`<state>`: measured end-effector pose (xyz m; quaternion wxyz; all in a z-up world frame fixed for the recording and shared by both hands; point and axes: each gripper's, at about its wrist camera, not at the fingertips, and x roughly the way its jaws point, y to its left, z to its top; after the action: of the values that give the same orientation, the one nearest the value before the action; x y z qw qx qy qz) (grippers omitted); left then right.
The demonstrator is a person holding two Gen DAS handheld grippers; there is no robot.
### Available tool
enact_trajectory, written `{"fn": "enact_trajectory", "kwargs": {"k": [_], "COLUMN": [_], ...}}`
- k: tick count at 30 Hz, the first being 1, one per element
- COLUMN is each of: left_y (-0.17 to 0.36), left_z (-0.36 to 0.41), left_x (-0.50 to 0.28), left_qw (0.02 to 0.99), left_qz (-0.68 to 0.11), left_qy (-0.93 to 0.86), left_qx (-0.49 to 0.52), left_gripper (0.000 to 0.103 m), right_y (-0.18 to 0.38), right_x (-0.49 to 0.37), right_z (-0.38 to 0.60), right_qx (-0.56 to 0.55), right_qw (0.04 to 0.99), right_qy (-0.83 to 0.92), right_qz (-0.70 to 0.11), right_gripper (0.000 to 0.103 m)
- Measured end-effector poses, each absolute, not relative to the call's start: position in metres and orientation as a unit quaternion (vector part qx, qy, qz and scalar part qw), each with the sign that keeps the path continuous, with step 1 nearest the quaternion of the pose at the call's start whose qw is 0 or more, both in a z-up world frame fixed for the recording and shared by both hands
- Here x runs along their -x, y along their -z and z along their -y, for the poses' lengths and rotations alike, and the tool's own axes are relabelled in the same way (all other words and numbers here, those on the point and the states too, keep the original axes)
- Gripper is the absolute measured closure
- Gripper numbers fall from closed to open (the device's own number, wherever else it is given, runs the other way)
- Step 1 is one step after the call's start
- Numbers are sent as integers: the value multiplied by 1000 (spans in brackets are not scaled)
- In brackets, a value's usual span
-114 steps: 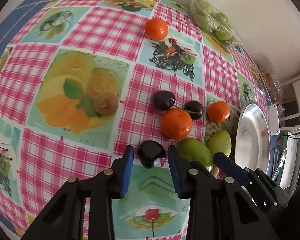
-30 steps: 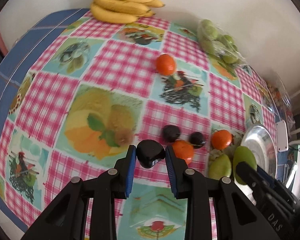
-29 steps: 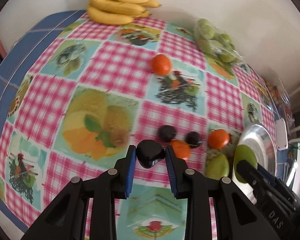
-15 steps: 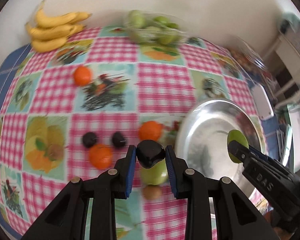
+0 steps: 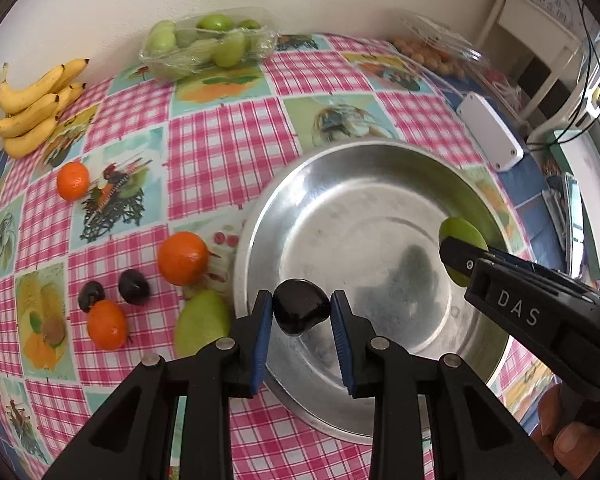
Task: Organize fruits
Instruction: 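Carry the green mango and dark plum over the steel bowl with both tools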
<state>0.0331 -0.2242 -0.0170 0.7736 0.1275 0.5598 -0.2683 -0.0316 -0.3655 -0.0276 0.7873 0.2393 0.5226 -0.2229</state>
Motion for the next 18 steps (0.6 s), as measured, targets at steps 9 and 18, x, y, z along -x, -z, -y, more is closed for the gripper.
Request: {"fn": "enact_trajectory", "kwargs": {"k": [9,18], "left_y": [29,35], "left_z": [230,230], "left_x": [-30,-28], "left_qw": [767,763], "left_qz": [-567,-573], "left_qy": [266,262], "left_qx": [-135,-143], "left_gripper": [72,72], "right_y": [34,36], "right_x": [29,25], "right_z": [361,359], "right_qx": [-237,-231], "right_qw": [781,780], "right_qy": [220,213], "right_qz": [-535,-541], "right_gripper": [62,63]}}
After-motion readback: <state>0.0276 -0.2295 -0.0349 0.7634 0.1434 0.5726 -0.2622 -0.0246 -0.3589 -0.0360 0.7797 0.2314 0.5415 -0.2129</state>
